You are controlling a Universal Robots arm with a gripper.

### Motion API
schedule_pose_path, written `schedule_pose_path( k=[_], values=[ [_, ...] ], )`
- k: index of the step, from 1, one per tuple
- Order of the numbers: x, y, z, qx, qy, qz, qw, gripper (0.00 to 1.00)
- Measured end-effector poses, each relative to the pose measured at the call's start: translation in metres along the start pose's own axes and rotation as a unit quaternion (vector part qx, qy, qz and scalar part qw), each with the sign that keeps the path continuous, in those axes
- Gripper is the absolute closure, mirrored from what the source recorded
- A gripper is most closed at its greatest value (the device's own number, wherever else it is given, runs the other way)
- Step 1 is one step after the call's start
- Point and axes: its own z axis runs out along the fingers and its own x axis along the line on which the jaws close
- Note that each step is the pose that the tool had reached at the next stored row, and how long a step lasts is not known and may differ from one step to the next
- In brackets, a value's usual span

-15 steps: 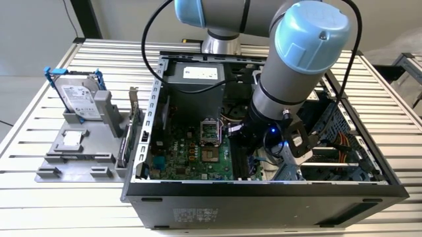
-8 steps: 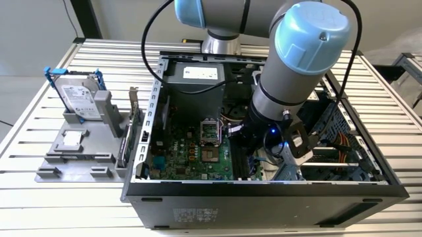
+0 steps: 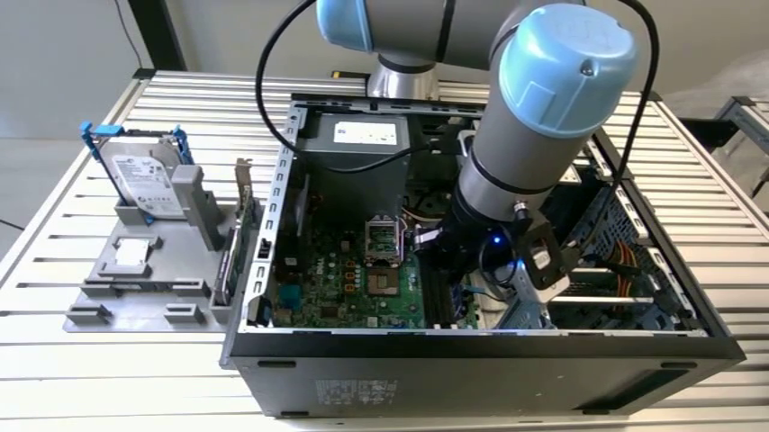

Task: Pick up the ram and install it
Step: 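Insert the ram into the slot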

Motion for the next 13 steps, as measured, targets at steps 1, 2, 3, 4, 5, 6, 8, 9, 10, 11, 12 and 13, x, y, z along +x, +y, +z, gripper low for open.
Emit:
schedule_pose_path(
  k=[1,2,3,4,5,6,8,9,10,11,12,13],
  values=[
    [0.0,-0.0001,0.0004,0.0,0.0,0.0,1.0,1.0],
    [0.0001,-0.0001,0.0008,0.0,0.0,0.0,1.0,1.0],
    [0.0001,-0.0001,0.0013,0.0001,0.0,0.0,1.0,1.0],
    [0.0001,-0.0002,0.0019,0.0002,0.0,0.0,1.0,1.0],
    [0.0001,-0.0003,0.0024,0.0002,0.0,0.0,1.0,1.0],
    [0.0002,-0.0004,0.0029,0.0002,0.0001,0.0,1.0,1.0],
    [0.0001,-0.0004,0.0032,0.0002,0.0001,0.0,1.0,1.0],
    [0.0001,-0.0004,0.0033,0.0,0.0,0.0,1.0,1.0],
    [0.0001,-0.0004,0.0034,0.0,0.0,0.0,1.0,1.0],
    [0.0001,-0.0004,0.0034,0.0,0.0,0.0,1.0,1.0],
    [0.0001,-0.0004,0.0034,0.0001,0.0,0.0,1.0,1.0],
    [0.0001,-0.0004,0.0034,0.0,0.0,0.0,1.0,1.0]
  ],
)
